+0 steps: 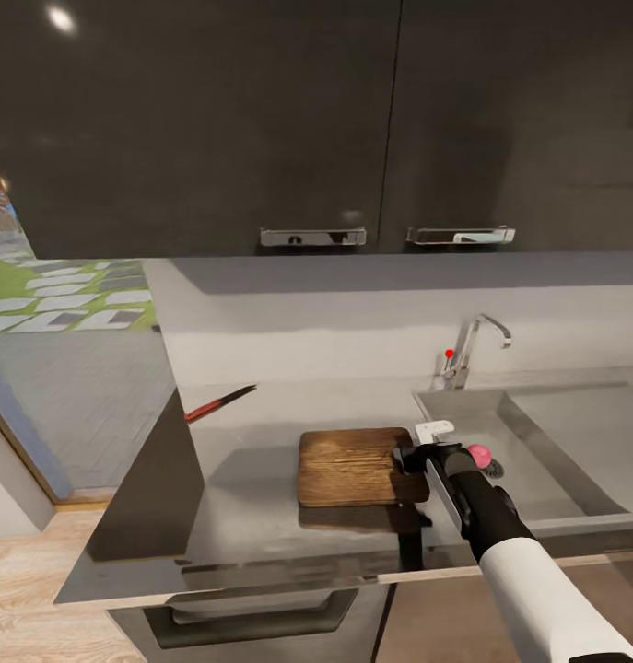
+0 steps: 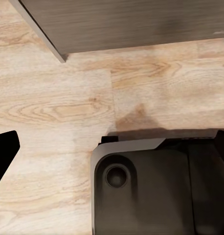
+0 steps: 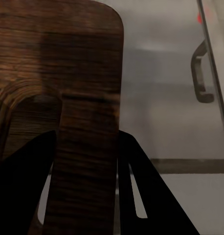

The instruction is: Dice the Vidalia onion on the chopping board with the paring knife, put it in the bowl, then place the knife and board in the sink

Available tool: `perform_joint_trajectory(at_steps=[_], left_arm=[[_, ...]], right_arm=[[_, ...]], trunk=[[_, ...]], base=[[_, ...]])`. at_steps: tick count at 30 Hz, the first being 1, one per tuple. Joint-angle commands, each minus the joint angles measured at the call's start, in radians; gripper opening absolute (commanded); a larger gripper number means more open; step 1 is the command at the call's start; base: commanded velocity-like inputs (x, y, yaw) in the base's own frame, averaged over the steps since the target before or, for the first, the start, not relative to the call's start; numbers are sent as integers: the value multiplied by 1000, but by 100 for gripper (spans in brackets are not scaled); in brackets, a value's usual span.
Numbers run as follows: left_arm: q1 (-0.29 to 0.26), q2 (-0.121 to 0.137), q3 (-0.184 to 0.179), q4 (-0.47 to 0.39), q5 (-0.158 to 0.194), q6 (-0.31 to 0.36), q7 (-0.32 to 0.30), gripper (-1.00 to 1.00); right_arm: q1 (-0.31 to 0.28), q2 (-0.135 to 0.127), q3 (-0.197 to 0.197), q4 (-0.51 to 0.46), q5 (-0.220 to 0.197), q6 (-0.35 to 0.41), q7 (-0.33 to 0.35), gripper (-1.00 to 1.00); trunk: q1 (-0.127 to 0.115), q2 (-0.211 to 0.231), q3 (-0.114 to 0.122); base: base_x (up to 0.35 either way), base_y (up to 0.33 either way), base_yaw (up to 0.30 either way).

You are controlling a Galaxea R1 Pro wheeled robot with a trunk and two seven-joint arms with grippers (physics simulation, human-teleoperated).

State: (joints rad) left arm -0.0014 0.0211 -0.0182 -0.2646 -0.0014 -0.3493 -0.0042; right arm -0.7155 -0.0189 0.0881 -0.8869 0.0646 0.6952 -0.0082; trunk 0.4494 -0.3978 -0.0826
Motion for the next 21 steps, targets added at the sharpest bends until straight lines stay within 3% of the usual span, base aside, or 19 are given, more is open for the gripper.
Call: perform_joint_trajectory(at_steps=[1,21], left_arm=[[0,0,-2,-1,0,-2,0,100],[0,0,-2,-1,0,-2,0,100]], right_arm=[[-1,-1,4,-1,6,6,-1,-100],[-1,0,4,-1,6,6,0,-100]], trunk=[[1,-2,-3],[1,-2,-27]], base=[[2,0,0],[0,0,0]])
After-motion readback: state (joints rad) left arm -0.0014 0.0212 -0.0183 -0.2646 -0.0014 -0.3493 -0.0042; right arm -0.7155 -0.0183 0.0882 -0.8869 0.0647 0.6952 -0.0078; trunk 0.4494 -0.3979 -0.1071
